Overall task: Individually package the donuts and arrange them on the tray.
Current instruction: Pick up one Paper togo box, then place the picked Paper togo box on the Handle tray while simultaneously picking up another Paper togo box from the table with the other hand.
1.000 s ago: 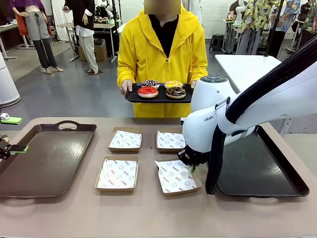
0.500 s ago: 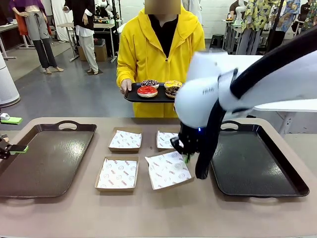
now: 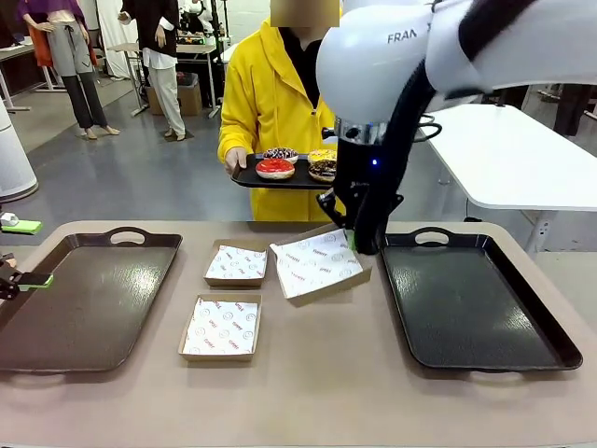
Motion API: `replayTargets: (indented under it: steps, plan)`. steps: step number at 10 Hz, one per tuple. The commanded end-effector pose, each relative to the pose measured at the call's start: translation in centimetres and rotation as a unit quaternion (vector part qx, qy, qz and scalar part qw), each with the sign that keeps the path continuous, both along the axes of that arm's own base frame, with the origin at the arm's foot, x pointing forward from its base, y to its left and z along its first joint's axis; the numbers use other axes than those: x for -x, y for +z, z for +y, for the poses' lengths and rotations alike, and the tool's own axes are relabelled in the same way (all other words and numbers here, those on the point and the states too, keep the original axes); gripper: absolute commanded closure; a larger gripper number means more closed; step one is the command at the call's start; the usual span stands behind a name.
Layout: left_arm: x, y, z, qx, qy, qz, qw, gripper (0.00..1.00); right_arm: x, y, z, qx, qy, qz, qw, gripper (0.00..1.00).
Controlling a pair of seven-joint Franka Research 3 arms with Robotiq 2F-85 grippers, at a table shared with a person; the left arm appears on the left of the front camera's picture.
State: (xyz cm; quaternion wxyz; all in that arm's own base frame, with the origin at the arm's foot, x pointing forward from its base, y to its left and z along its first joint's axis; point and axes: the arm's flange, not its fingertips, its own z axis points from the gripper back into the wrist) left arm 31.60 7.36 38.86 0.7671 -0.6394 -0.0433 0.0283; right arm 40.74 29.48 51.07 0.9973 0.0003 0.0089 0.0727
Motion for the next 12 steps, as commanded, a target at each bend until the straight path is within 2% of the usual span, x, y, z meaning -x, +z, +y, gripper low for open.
replayTargets:
  steps: [1,2,4,6,7,8,12]
  plan:
    - [0.1,0.2,0.1,0.005,-0.002,-0.003,1.000,0.00,-6.1,0.9,0.4,-0.006,-0.045,0.014,0.999,1.00]
    - [0.1,0.2,0.1,0.005,-0.002,-0.003,1.000,0.00,-9.0,1.6,-0.4,-0.020,-0.071,0.018,0.997,1.00]
    - [0.1,0.2,0.1,0.005,-0.002,-0.003,1.000,0.00,-13.5,2.4,-1.9,-0.037,-0.071,0.007,0.997,1.00]
    - [0.1,0.2,0.1,0.005,-0.002,-0.003,1.000,0.00,-16.5,2.1,-2.7,-0.034,-0.071,0.005,0.997,1.00]
    - [0.1,0.2,0.1,0.005,-0.002,-0.003,1.000,0.00,-16.6,1.3,-2.6,-0.023,-0.047,0.010,0.999,1.00]
    - [0.1,0.2,0.1,0.005,-0.002,-0.003,1.000,0.00,-15.5,1.8,-3.5,-0.051,-0.081,0.002,0.995,1.00]
    - [0.1,0.2,0.1,0.005,-0.002,-0.003,1.000,0.00,-15.5,1.8,-3.5,-0.051,-0.081,0.002,0.995,1.00]
